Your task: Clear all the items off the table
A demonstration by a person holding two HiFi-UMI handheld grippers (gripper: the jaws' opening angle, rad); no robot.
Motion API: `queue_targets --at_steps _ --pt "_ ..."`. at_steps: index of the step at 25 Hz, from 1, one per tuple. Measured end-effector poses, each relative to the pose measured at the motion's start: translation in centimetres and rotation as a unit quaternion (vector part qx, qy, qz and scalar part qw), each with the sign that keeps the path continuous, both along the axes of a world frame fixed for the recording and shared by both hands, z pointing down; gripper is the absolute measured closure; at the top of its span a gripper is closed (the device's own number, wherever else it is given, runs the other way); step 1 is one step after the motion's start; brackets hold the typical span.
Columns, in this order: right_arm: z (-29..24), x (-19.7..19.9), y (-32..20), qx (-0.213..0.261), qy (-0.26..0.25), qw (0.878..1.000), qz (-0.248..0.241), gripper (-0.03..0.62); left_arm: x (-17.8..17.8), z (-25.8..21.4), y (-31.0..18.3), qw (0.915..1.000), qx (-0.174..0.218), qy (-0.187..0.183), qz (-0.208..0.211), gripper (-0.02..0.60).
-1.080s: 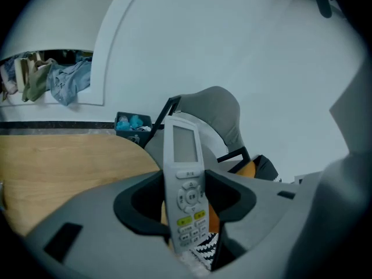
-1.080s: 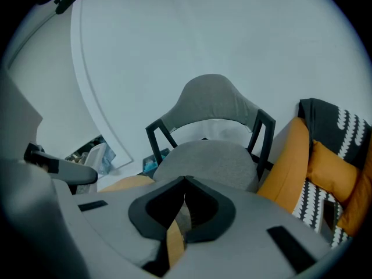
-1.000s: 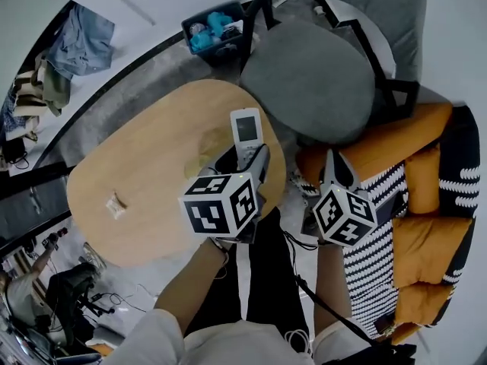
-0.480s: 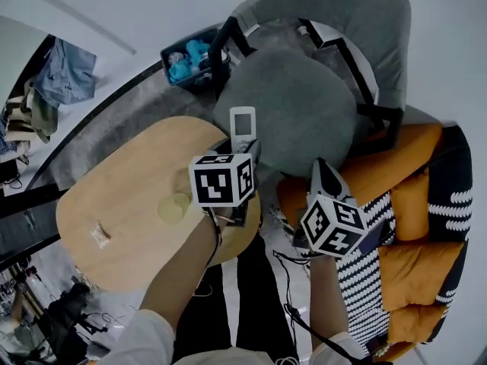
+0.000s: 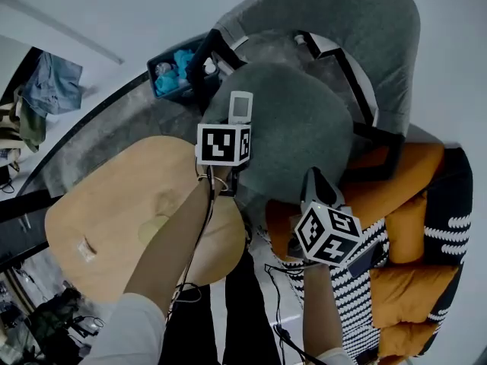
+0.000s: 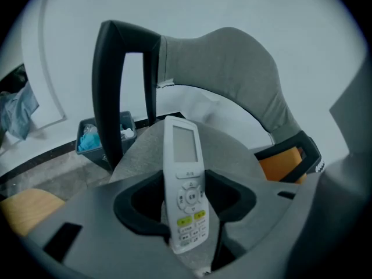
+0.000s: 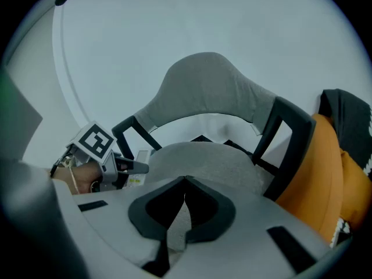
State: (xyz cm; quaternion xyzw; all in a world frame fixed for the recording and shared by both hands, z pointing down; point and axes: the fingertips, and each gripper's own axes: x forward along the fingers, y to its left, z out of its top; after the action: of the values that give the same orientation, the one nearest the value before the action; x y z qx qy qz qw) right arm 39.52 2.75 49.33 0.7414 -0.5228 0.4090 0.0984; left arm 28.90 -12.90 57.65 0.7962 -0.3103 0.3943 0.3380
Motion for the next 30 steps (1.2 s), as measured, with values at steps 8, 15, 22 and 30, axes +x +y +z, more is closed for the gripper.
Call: queue_targets --at_steps 8,15,22,30 --pt "2.0 2.9 0.5 -0.018 -0.005 1.000 0.021 0.569 0.2 4.2 -1.1 0.9985 -0.014 -0.050 0.015 0.367" --pt "2.5 3.9 -0.3 -0.018 -0.009 0.999 0.028 0.569 0.4 4.9 -1.1 0.9981 -0.017 -0.055 0.022 0.365" --pt "2.4 3.4 -0.5 -0.020 -0.012 0.999 0.026 0.569 0.5 4.5 -0.9 0.9981 -0.029 -0.050 0.021 0.352" --pt "2.0 2.7 -0.3 -0.015 -0.017 0.999 0.031 0.569 -1.9 1.9 -1.3 0.9975 0.012 -0.058 -0.039 0.295"
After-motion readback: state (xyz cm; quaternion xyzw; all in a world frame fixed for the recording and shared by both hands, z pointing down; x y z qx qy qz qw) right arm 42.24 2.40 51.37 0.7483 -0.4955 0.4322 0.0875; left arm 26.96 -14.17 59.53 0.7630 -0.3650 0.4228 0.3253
